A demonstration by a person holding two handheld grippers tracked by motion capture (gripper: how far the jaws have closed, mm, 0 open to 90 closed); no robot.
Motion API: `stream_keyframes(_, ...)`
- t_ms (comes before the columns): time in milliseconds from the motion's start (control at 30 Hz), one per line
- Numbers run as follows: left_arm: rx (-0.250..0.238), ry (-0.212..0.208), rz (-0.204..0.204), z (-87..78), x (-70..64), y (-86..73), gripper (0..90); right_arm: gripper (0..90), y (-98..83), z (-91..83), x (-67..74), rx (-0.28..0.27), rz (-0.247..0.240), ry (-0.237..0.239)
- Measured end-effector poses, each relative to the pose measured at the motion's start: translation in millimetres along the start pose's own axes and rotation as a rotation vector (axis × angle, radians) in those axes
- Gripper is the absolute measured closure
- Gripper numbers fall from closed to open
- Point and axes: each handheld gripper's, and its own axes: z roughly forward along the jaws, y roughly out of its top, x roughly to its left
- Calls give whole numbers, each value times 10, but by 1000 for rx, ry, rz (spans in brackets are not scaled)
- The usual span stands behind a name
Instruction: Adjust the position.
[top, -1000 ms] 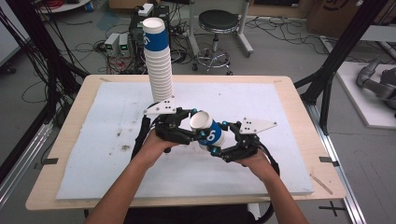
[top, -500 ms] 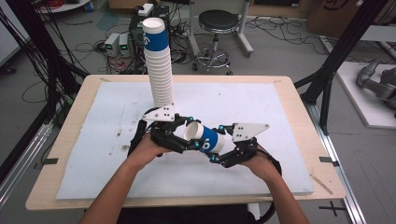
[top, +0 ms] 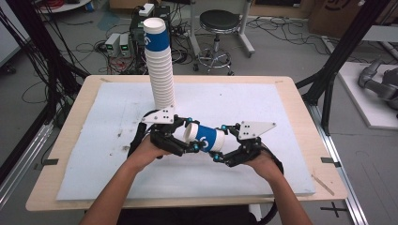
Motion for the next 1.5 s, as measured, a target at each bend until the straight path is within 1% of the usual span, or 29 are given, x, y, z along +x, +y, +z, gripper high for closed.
stream_keyframes(33, 0, 0, 0, 0, 0, 0, 228, 212, 2, -9, -3, 14, -5, 4)
stream_keyframes(67, 5, -26, 11, -8, 8, -11, 245, 211, 0, -15, -4, 22, -4, 11)
stream_keyframes(100, -12, -42, 10, -21, 14, -14, 259, 208, -7, -23, -8, 23, -8, 18)
stream_keyframes(133, -32, -58, 3, -31, 20, -16, 268, 189, -13, -33, -7, 8, -2, 25)
stream_keyframes(167, -46, -64, 0, -40, 25, -21, 276, 171, -13, -43, -5, -21, 21, 26)
stream_keyframes(233, -78, -60, -7, -55, 31, -32, 284, 151, -7, -64, -16, -78, 76, 20)
stream_keyframes(267, -95, -63, -15, -63, 34, -37, 286, 142, -9, -73, -23, -93, 87, 12)
stream_keyframes(300, -95, -63, -15, -63, 34, -37, 287, 142, -9, -73, -23, -93, 87, 12)
stream_keyframes(367, -141, -98, -29, -76, 42, -42, 288, 138, -37, -56, -18, -99, 96, 33)
stream_keyframes(400, -141, -98, -29, -76, 42, -42, 288, 138, -37, -56, -18, -99, 96, 33)
stream_keyframes(433, -124, -105, -20, -77, 35, -49, 288, 163, -29, -39, -4, -95, 72, 46)
stream_keyframes(533, -108, -115, -28, -88, 36, -56, 286, 191, -23, -61, -16, -99, 59, 67)
stream_keyframes(567, -69, -106, -14, -81, 13, -59, 282, 199, -14, -74, -16, -76, 42, 79)
stream_keyframes(633, -52, -95, -2, -73, -2, -61, 267, 204, -7, -77, -15, -58, 29, 80)
stream_keyframes(667, -14, -73, 14, -63, -19, -67, 253, 215, 6, -86, -15, -42, 22, 84)
stream_keyframes(700, -14, -73, 14, -63, -19, -67, 249, 215, 6, -86, -15, -42, 22, 84)
stream_keyframes(733, 12, -76, 24, -62, -18, -79, 254, 220, 17, -97, -15, -23, 13, 88)
stream_keyframes(800, 23, -96, 35, -64, -11, -92, 275, 221, 26, -102, -12, 0, 2, 91)
stream_keyframes(867, 2, -112, 28, -79, 2, -101, 285, 205, 26, -103, -12, -4, 19, 102)
stream_keyframes(967, -68, -120, 7, -103, 24, -118, 287, 167, 25, -109, -23, -94, 98, 109)
stream_keyframes(1000, -68, -120, 7, -103, 24, -118, 288, 152, 26, -112, -22, -127, 121, 102)
stream_keyframes(1033, -113, -134, -13, -113, 34, -130, 289, 139, 28, -112, -23, -142, 136, 96)
stream_keyframes(1067, -117, -140, -13, -109, 33, -132, 289, 139, 28, -108, -21, -142, 136, 99)
stream_keyframes(1167, -106, -145, -5, -95, 25, -137, 288, 177, 31, -90, -5, -121, 99, 114)
stream_keyframes(1300, -73, -134, 3, -86, 14, -142, 284, 207, 35, -106, -21, -100, 83, 124)
stream_keyframes(1400, 3, -90, 45, -51, -34, -149, 267, 214, 29, -101, -28, -70, 78, 126)
stream_keyframes(1433, 3, -90, 45, -51, -34, -149, 264, 214, 31, -99, -27, -60, 84, 129)
stream_keyframes(1467, 31, -83, 62, -35, -45, -158, 264, 214, 31, -99, -27, -60, 84, 129)
stream_keyframes(1500, 84, -85, 92, -13, -53, -179, 277, 214, 32, -89, -31, -40, 86, 137)
